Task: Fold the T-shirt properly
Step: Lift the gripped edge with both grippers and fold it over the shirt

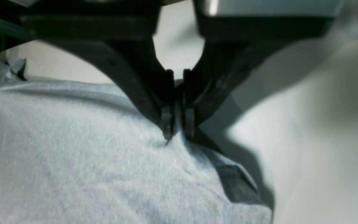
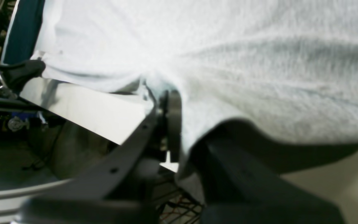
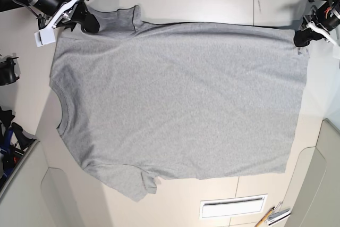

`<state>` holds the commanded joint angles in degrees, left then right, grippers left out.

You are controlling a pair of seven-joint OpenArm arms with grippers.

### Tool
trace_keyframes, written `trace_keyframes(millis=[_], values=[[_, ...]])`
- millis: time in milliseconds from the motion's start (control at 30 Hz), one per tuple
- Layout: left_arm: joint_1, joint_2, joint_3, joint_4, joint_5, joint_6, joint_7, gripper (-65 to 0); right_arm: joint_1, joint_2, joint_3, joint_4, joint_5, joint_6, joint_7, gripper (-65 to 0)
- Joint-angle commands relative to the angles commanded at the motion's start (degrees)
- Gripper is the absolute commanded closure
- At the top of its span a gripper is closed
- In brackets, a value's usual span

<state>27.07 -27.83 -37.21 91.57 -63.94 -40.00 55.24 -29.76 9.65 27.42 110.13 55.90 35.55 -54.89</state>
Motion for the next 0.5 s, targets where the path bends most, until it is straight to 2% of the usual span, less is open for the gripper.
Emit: trace_keyframes(millis=[67, 233, 400, 500], values=[[-1.4, 0.0, 0.0, 0.0, 2.1, 0.0, -1.2, 0.0, 1.7, 0.0, 0.0, 0.0, -1.1, 0.00, 0.2, 0.0], [-4.3, -0.1, 0.0, 0.0, 3.1, 0.0, -1.7, 0.0, 6.6, 0.0, 0.0, -0.3, -3.6, -0.04, 0.5, 0.0], [-5.6, -0.1, 2.9, -0.8, 10.9, 0.0, -9.8, 0.0, 10.6, 0.0, -0.1, -4.3, -3.6, -0.24, 1.1, 0.0], [-8.1, -0.2, 2.9, -0.8, 12.9, 0.0, -10.4, 0.0, 14.4, 0.0, 0.0, -7.2, -3.9, -0.22, 1.1, 0.0]])
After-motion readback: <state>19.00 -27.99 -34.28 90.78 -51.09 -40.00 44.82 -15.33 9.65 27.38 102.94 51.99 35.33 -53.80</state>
